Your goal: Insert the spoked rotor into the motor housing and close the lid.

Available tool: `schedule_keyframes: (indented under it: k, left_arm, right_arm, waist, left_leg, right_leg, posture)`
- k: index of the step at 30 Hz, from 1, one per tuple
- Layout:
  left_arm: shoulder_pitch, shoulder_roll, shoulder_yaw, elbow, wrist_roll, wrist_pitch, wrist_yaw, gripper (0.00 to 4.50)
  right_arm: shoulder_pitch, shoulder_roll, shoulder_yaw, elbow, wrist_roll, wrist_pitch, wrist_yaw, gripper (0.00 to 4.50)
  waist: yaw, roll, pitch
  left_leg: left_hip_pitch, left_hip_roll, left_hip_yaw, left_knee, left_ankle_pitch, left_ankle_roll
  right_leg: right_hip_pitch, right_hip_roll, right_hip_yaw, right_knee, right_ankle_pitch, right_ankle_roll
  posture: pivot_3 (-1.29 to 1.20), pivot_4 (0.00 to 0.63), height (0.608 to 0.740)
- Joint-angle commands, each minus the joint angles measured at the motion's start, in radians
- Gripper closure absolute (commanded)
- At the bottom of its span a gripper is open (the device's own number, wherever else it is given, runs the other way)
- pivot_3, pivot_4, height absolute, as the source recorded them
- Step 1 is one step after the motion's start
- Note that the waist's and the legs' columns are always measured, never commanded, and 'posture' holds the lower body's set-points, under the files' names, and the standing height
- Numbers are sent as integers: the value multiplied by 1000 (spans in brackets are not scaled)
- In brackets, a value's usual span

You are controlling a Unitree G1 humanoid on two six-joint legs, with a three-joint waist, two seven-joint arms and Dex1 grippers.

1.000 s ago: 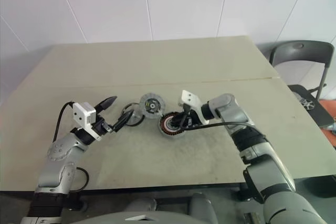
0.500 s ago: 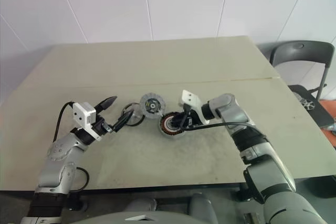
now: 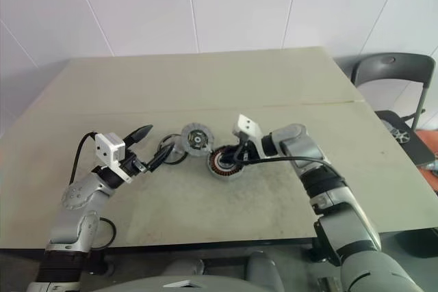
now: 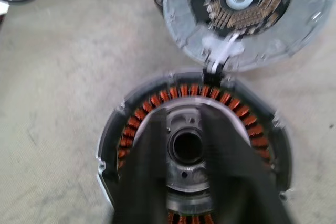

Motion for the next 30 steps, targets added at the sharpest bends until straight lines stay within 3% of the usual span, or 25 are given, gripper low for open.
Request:
schedule_keyframes:
  k: [1, 8, 17, 22, 30]
  left_arm:
    - [-19, 5, 4, -18, -4, -9, -4, 0]
    - [-19, 5, 4, -19, -3, -9, -3, 0]
    - [-10, 7, 6, -28, -3, -8, -1, 0]
    - [-10, 5, 1, -31, -2, -6, -1, 0]
    - [-4, 7, -1, -37, -4, -2, -3, 0]
  right_arm:
    - [6, -9, 28, -11, -27, -22, 3, 4477]
    - [11, 0, 47, 48, -63, -40, -35, 4477]
    - [14, 29, -41, 142, 57, 32, 60, 4477]
    - [0, 36, -11, 262, -40, -40, -43, 4477]
    - [-34, 65, -51, 345, -36, -61, -111, 4477]
  waist:
    - [0, 0, 0]
    - [0, 0, -3]
    - [1, 0, -4]
    - [0, 2, -5]
    - [0, 3, -8]
  left_leg:
    - [0, 0, 0, 0, 0, 0]
    - [4, 0, 0, 0, -3, 5]
    - [14, 0, 0, 0, -3, 5]
    - [16, 1, 0, 0, -3, 5]
    - [22, 1, 0, 0, -3, 5]
  right_leg:
    - [0, 0, 0, 0, 0, 0]
    - [4, 0, 0, 0, 0, 0]
    - [15, 1, 0, 0, 0, 0]
    - [17, 2, 0, 0, 0, 0]
    - [24, 2, 0, 0, -2, 3]
  posture:
    - [0, 0, 740]
    - [0, 0, 740]
    - [0, 0, 740]
    - [0, 0, 740]
    - [0, 0, 740]
